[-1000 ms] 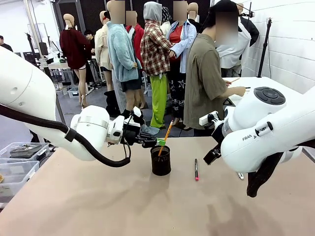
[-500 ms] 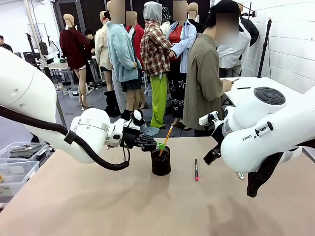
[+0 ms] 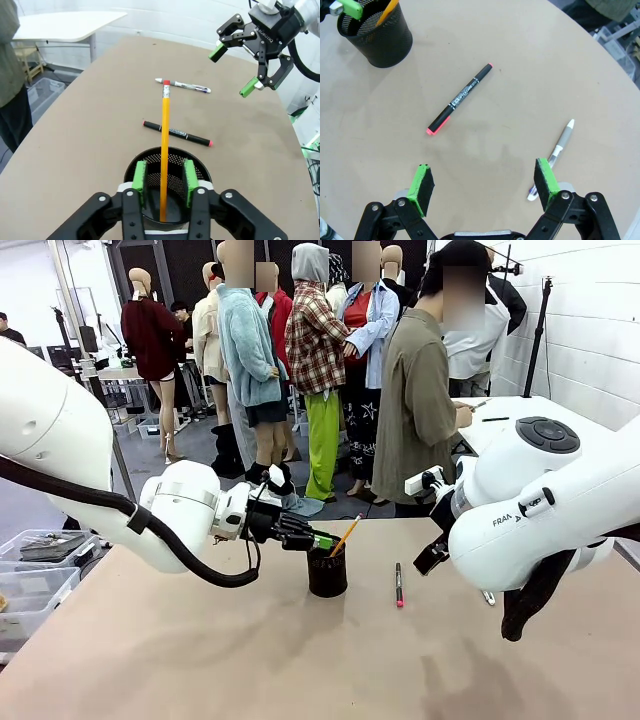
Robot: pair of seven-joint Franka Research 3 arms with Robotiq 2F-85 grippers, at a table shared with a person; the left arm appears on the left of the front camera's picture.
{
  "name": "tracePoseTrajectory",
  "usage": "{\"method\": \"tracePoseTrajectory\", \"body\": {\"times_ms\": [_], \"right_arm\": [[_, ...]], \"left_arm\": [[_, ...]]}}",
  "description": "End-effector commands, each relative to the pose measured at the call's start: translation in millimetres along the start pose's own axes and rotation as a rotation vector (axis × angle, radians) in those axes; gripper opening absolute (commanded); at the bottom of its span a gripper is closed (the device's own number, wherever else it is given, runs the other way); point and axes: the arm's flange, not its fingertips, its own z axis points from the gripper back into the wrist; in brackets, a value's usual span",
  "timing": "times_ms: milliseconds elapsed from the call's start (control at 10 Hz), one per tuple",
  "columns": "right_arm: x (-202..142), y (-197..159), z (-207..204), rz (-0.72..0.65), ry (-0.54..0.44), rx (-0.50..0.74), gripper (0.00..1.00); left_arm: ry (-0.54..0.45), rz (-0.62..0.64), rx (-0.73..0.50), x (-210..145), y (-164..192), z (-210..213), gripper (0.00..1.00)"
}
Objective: Place the pens into the pen holder.
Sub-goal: Pick up a writing instrument from the table and place it into the Pen holder.
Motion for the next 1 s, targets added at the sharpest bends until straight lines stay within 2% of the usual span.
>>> {"method": "tracePoseTrajectory", "body": {"times_ms": [0, 200, 300, 400, 600, 800, 900], "right_arm": [[0, 0, 0, 0.000, 0.001, 0.001, 1.00], [0, 0, 0, 0.000, 0.001, 0.001, 1.00], [0, 0, 0, 0.000, 0.001, 0.001, 1.00], [0, 0, 0, 0.000, 0.001, 0.001, 1.00], [0, 0, 0, 0.000, 0.001, 0.001, 1.00], [0, 0, 0, 0.000, 0.001, 0.001, 1.00], [0, 0, 0, 0.000, 0.001, 0.001, 1.00]], "left_arm": [[-0.002, -0.018, 0.016, 6, -4, 9, 0.54], [0.016, 0.005, 0.066, 22, -11, 27, 0.54], [0.125, -0.002, 0.124, 38, -15, 49, 0.54], [0.185, -0.002, 0.188, 52, -18, 73, 0.54], [0.346, 0.065, 0.316, 78, -24, 128, 0.54], [0.535, 0.227, 0.452, 93, -32, 185, 0.54], [0.608, 0.269, 0.508, 97, -37, 212, 0.54]]}}
